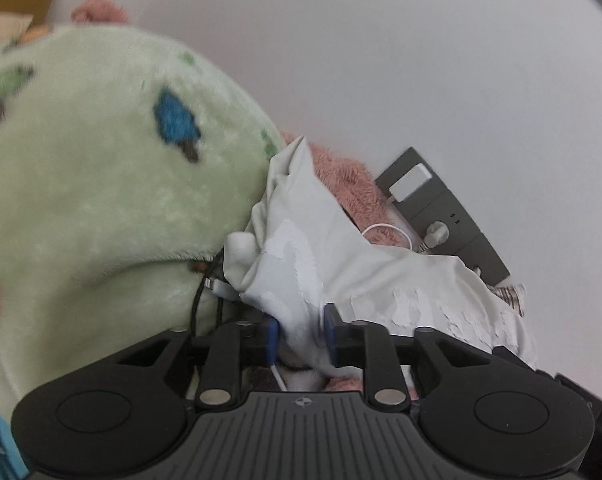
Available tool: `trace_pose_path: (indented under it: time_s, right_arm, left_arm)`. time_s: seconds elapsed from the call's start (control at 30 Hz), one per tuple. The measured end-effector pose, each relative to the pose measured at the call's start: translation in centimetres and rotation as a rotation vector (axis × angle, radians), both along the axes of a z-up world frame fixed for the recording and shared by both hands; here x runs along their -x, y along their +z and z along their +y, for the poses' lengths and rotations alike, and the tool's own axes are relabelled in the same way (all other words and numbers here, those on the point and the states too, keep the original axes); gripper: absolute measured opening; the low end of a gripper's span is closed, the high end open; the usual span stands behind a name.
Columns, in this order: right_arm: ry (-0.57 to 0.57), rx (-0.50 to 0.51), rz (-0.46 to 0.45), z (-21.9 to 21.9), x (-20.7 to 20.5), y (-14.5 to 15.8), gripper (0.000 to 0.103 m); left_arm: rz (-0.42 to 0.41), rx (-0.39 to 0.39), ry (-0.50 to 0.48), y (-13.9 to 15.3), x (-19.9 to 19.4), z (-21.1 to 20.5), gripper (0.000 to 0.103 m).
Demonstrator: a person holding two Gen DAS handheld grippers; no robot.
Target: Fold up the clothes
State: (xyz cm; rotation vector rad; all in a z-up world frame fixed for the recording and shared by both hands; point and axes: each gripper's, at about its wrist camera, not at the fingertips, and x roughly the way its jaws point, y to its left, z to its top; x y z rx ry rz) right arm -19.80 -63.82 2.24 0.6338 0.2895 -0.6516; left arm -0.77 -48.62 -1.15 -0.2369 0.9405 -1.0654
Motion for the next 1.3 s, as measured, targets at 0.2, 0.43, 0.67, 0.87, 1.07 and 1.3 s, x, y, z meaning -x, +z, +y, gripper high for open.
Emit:
trace_pose_path:
  time_s: [0.2, 0.43, 0.67, 0.87, 1.07, 1.3]
  right_arm:
    - [0.014, 0.015, 0.080, 2.5, 1.2, 2.8, 0.053]
    - [0.045, 0.131, 0.063, 8.2, 3.5, 5.4, 0.084]
    - [0.077, 0.246, 0.046, 13.9, 5.8, 8.0, 0.084]
    - [0.104, 0.345, 0.031, 18.9, 7.8, 10.2, 0.084]
    - [0.072, 0.435, 0.002, 22.9, 9.2, 10.3, 0.084]
    - [0.016, 0.487, 0.036, 24.6, 8.4, 8.0, 0.084]
  left_arm:
    - [-0.097, -0.029, 0.005, 3.7, 2.1, 2.9, 0.083]
    - [-0.307, 0.015, 0.044, 11.4, 7.4, 8.6, 0.102]
    - [-0.497, 0.032, 0.069, 14.2, 13.4, 14.5, 0.103]
    - [-0.611, 0.049, 0.077, 15.1, 17.8, 19.1, 0.103]
    - [-0.747, 0.050, 0.099, 12.8, 20.6, 22.8, 0.103]
    - [-0.714, 0.076, 0.130, 10.2, 19.6, 24.4, 0.103]
